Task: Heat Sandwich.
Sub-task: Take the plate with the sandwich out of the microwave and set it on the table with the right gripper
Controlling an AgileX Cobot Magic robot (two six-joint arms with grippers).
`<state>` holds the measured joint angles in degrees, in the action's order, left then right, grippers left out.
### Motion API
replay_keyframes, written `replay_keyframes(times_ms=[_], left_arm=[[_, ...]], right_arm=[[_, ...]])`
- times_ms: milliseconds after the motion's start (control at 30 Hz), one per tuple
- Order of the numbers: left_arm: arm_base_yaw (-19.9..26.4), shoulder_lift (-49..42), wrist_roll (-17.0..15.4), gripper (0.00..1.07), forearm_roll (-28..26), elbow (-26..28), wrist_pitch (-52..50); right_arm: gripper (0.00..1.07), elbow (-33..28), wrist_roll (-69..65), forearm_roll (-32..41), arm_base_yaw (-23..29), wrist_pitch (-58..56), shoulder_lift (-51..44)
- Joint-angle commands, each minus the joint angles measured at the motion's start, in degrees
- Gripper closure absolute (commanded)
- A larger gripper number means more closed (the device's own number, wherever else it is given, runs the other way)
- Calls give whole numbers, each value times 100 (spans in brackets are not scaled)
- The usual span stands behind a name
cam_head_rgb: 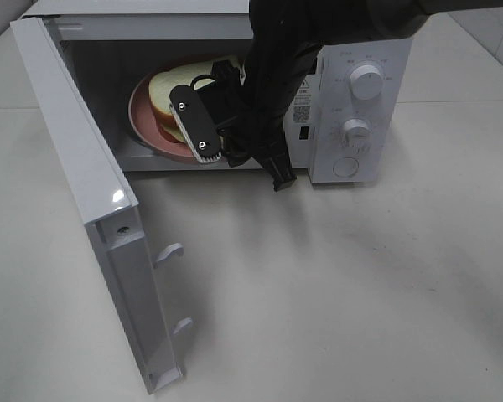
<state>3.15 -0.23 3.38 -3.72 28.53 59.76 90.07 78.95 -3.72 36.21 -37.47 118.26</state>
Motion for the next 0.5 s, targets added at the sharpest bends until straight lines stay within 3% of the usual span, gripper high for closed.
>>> replay_keyframes(times_ms=[33, 500], left_arm=[[6, -143, -6, 5, -29, -11, -52], [6, -143, -6, 5, -29, -11, -52]], right_arm=[[107, -223, 160, -6, -6, 126, -338], [107, -1312, 1129, 596, 57, 246, -1209]])
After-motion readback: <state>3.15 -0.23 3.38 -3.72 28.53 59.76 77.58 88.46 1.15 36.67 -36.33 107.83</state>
